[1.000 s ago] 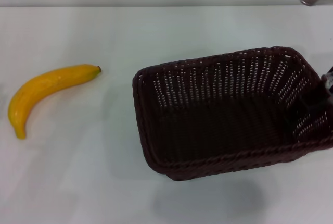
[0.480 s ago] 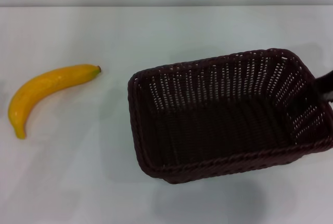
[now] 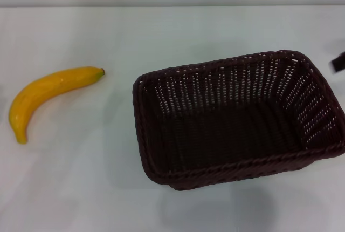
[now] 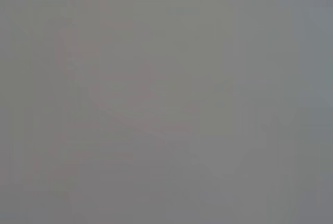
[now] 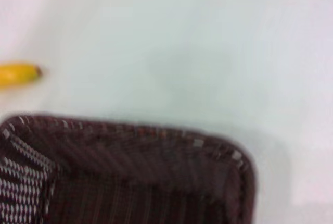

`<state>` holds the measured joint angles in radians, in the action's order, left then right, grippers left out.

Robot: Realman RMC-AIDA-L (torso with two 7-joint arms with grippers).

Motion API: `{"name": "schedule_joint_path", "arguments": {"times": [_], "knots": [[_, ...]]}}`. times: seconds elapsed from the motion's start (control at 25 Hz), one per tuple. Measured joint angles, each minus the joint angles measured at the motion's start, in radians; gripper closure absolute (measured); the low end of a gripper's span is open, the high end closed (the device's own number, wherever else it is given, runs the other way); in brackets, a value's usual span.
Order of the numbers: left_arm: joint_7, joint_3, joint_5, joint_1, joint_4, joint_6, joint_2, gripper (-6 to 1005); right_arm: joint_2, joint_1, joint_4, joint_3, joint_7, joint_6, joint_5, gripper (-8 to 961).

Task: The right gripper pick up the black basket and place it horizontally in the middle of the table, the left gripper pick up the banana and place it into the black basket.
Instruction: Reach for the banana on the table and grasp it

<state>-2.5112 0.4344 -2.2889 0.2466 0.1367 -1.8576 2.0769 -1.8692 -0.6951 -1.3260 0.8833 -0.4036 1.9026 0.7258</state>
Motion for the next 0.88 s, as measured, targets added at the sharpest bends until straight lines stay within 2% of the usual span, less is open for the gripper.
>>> {"name": "schedule_joint_path", "arguments": {"times": [0.12,0.28,0.4,0.52,0.6,0.72,0.88], "knots": [[0.064,0.001,0.007,-0.02,0.018,0.003,-0.003,324,0.046,0.022,0.021,-0.127,-0.107,0.013,0.013,157],[0.235,0.002,0.046,-0.068,0.098,0.048,-0.005,324,0.11,0.04,0.169,-0.325,-0.325,-0.001,0.017,158],[0.459,0.003,0.132,-0.113,0.233,0.109,-0.012,324,0.129,0.055,0.274,-0.488,-0.508,-0.012,0.042,158],[0.648,0.002,0.259,-0.136,0.368,0.168,-0.026,324,0.13,0.098,0.348,-0.627,-0.715,-0.048,0.121,160],[0.761,-0.002,0.332,-0.135,0.442,0.197,-0.038,323,0.123,0.142,0.387,-0.674,-0.832,-0.081,0.193,161],[0.925,-0.003,0.438,-0.124,0.535,0.229,-0.061,323,0.097,0.229,0.468,-0.697,-0.979,-0.235,0.337,163],[1.133,-0.005,0.626,-0.095,0.661,0.259,-0.103,323,0.044,0.324,0.515,-0.705,-1.105,-0.437,0.466,165]]}}
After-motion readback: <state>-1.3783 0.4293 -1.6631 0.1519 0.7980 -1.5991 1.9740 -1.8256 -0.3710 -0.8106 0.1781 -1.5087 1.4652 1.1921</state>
